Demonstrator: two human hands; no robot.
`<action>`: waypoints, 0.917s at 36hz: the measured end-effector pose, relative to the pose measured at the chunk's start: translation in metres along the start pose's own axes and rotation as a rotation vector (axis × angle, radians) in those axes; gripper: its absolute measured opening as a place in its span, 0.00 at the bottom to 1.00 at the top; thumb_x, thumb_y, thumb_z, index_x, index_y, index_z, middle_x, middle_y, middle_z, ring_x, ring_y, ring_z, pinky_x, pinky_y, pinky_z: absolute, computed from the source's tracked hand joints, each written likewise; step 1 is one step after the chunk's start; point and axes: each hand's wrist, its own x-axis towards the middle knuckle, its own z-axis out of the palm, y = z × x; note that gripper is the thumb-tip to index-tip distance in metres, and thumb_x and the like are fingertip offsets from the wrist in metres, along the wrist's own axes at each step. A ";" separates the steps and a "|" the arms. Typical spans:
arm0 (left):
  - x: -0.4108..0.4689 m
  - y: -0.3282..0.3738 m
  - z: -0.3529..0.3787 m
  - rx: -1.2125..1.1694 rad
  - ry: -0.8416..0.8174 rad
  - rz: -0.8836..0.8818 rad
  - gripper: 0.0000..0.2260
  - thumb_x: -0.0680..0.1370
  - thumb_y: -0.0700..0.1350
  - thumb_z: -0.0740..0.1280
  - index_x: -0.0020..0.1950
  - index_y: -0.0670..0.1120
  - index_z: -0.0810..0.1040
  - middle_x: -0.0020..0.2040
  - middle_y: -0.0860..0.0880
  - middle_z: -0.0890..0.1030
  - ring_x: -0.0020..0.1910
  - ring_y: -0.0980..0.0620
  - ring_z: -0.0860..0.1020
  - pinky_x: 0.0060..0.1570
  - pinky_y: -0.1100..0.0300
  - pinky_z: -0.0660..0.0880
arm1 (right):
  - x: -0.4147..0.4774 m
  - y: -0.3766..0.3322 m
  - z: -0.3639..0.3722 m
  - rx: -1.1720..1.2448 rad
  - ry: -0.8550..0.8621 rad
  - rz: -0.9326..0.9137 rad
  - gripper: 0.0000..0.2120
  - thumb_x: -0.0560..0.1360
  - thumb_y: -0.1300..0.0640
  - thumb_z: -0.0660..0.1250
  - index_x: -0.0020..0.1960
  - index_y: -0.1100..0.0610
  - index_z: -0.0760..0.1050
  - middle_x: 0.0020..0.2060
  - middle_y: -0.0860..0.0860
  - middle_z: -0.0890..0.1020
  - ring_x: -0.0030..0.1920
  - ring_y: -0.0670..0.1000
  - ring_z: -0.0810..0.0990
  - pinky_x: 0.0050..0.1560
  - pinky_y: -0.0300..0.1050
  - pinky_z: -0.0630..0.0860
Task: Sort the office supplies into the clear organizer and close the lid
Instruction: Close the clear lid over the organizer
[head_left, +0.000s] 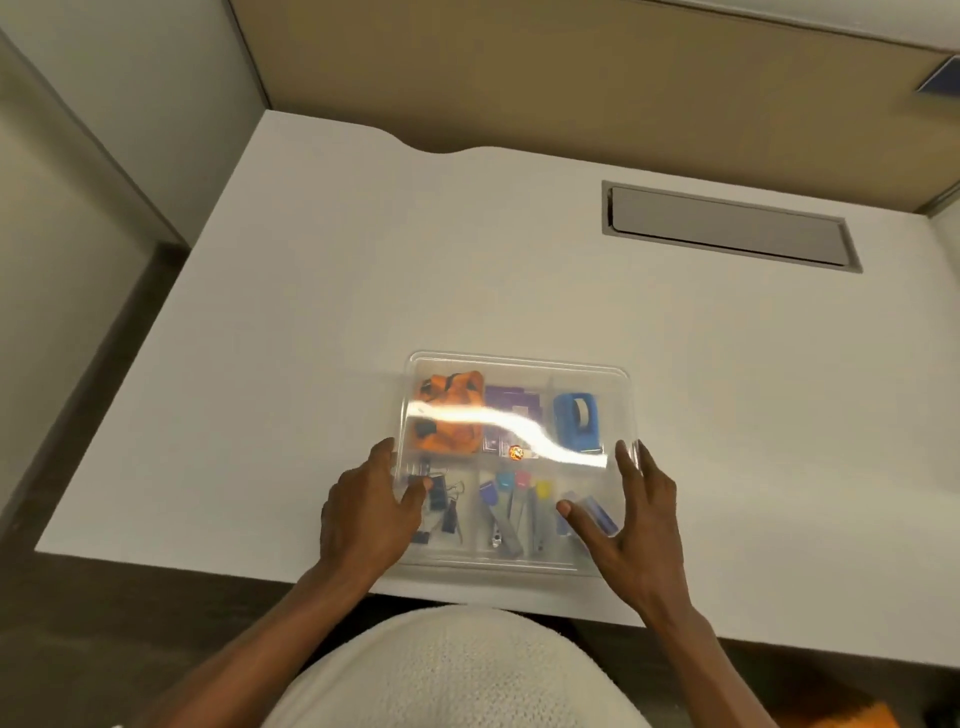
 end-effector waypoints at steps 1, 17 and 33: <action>0.000 0.001 0.001 0.013 0.000 -0.001 0.25 0.80 0.55 0.72 0.75 0.47 0.74 0.61 0.46 0.87 0.54 0.44 0.86 0.52 0.52 0.84 | 0.001 0.000 0.002 -0.002 -0.015 -0.001 0.48 0.71 0.31 0.68 0.83 0.47 0.52 0.84 0.49 0.53 0.82 0.53 0.54 0.76 0.60 0.65; -0.006 -0.004 0.040 0.085 -0.059 -0.010 0.37 0.85 0.60 0.49 0.86 0.42 0.38 0.87 0.43 0.45 0.87 0.45 0.49 0.84 0.51 0.52 | 0.012 0.002 0.001 -0.147 -0.132 -0.064 0.46 0.75 0.31 0.55 0.82 0.48 0.36 0.83 0.50 0.36 0.83 0.55 0.52 0.74 0.55 0.71; -0.015 -0.023 0.046 0.328 -0.054 0.425 0.64 0.68 0.84 0.58 0.86 0.41 0.39 0.87 0.40 0.39 0.87 0.41 0.42 0.84 0.42 0.50 | 0.004 0.013 0.009 -0.187 -0.068 -0.201 0.47 0.78 0.33 0.59 0.83 0.56 0.40 0.82 0.52 0.34 0.84 0.56 0.41 0.79 0.63 0.62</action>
